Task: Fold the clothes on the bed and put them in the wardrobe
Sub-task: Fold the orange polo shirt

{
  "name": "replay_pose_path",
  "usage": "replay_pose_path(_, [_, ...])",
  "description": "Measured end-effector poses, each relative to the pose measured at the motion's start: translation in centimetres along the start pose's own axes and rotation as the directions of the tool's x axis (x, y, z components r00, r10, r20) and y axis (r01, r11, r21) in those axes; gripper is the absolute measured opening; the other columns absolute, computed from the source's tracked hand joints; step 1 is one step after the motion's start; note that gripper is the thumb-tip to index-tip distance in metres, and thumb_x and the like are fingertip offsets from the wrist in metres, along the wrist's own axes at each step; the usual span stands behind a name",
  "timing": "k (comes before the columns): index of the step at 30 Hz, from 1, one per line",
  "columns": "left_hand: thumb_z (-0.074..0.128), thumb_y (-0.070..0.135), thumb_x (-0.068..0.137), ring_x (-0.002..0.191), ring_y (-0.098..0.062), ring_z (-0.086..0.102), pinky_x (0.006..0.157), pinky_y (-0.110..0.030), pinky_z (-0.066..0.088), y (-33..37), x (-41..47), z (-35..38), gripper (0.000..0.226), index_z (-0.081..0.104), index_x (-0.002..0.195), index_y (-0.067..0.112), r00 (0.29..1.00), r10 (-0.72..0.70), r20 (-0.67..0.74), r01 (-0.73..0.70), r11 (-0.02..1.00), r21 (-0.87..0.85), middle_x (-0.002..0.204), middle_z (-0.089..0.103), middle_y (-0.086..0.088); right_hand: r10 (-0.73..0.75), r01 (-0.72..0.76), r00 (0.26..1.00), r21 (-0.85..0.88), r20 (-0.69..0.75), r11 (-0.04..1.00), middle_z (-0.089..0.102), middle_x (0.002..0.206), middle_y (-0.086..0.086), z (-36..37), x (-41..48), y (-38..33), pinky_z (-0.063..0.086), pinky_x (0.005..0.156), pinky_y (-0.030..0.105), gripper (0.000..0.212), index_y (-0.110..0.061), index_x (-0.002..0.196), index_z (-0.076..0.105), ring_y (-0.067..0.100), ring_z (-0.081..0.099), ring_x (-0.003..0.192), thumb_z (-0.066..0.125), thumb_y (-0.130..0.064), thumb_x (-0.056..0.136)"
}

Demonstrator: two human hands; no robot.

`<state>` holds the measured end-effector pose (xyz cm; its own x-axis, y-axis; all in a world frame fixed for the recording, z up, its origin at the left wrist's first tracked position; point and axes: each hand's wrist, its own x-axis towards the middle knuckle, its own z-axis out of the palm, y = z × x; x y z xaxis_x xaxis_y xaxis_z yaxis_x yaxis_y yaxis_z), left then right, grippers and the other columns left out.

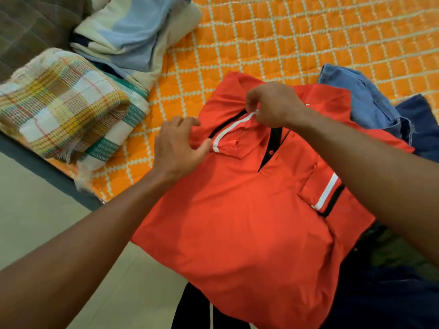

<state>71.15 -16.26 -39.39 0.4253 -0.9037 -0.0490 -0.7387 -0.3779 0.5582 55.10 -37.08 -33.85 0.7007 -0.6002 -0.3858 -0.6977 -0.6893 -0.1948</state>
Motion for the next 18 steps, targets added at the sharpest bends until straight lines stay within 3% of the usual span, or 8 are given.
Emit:
replay_pose_path(3, [0.063,0.053,0.076,0.111,-0.032,0.054,0.089,-0.048,0.047,-1.4,-1.8,-0.7,0.056,0.057,0.124,0.024,0.967,-0.246,0.059,0.241,0.967,0.087,0.113,0.058,-0.007,-0.055,0.073,0.984,0.105,-0.169,0.992,0.069,0.11,0.007,1.1,0.2,-2.3,0.052,0.082,0.039,0.043,-0.02,0.109,0.072,0.034,0.063,0.106,0.055,-0.008,0.072])
replay_pose_path(5, [0.068,0.048,0.078,0.11,-0.033,0.054,0.088,-0.048,0.047,-2.4,-3.4,-1.2,0.052,0.057,0.121,0.022,0.967,-0.243,0.078,0.235,0.967,0.101,0.113,0.058,-0.006,-0.175,0.186,0.976,0.082,-0.13,0.979,0.061,0.128,0.005,1.9,1.0,-3.9,0.052,0.088,0.045,0.062,-0.023,0.128,0.063,0.034,0.058,0.112,0.054,-0.003,0.07])
replay_pose_path(7, [0.07,0.044,0.079,0.104,-0.034,0.055,0.081,-0.047,0.048,-2.8,-4.7,-1.7,0.045,0.06,0.114,0.019,0.984,-0.156,0.084,0.142,0.979,0.145,0.11,0.059,-0.007,-0.241,0.24,0.971,-0.01,-0.011,0.971,0.049,0.145,0.002,2.3,2.1,-5.2,0.052,0.086,0.044,0.076,-0.027,0.145,0.05,0.033,0.053,0.118,0.056,0.002,0.075])
replay_pose_path(10, [0.068,0.039,0.083,0.101,-0.035,0.057,0.079,-0.046,0.047,-3.1,-7.0,-1.9,0.04,0.058,0.116,0.018,0.985,-0.115,0.126,0.082,0.968,0.239,0.108,0.061,-0.007,-0.251,0.259,0.964,-0.091,0.09,0.962,0.052,0.132,0.007,2.2,3.5,-6.8,0.045,0.069,0.039,0.063,-0.026,0.14,0.051,0.035,0.058,0.112,0.06,-0.003,0.082])
replay_pose_path(12, [0.064,0.039,0.088,0.095,-0.032,0.062,0.081,-0.045,0.044,-3.6,-8.2,-2.2,0.038,0.053,0.119,0.019,0.977,-0.155,0.15,0.122,0.97,0.21,0.101,0.066,-0.004,-0.235,0.246,0.968,-0.136,0.091,0.96,0.059,0.124,0.008,1.6,4.2,-7.0,0.041,0.069,0.036,0.046,-0.023,0.128,0.057,0.035,0.06,0.11,0.061,-0.01,0.084])
replay_pose_path(14, [0.06,0.039,0.088,0.086,-0.03,0.063,0.076,-0.039,0.037,-4.3,-8.7,-3.3,0.025,0.054,0.105,0.022,0.958,-0.201,0.205,0.178,0.976,0.124,0.083,0.063,0.002,-0.228,0.248,0.966,-0.195,0.119,0.949,0.063,0.121,0.009,1.0,4.3,-7.1,0.04,0.072,0.035,0.035,-0.02,0.119,0.064,0.034,0.061,0.112,0.06,-0.015,0.084])
replay_pose_path(16, [0.054,0.045,0.078,0.078,-0.026,0.061,0.066,-0.033,0.032,-4.4,-8.2,-4.4,0.021,0.055,0.082,0.024,0.898,-0.17,0.405,0.138,0.985,0.108,0.07,0.055,0.008,-0.223,0.247,0.966,-0.218,0.129,0.944,0.061,0.12,0.01,0.5,3.8,-6.6,0.042,0.074,0.037,0.032,-0.02,0.116,0.068,0.036,0.06,0.112,0.059,-0.015,0.085])
replay_pose_path(18, [0.057,0.048,0.074,0.076,-0.023,0.06,0.06,-0.031,0.033,-3.9,-8.4,-5.4,0.025,0.054,0.073,0.023,0.786,-0.155,0.598,0.086,0.986,0.142,0.07,0.056,0.007,-0.238,0.264,0.962,-0.233,0.133,0.936,0.058,0.117,0.011,0.3,2.9,-6.0,0.04,0.071,0.038,0.032,-0.021,0.117,0.068,0.037,0.06,0.11,0.058,-0.014,0.087])
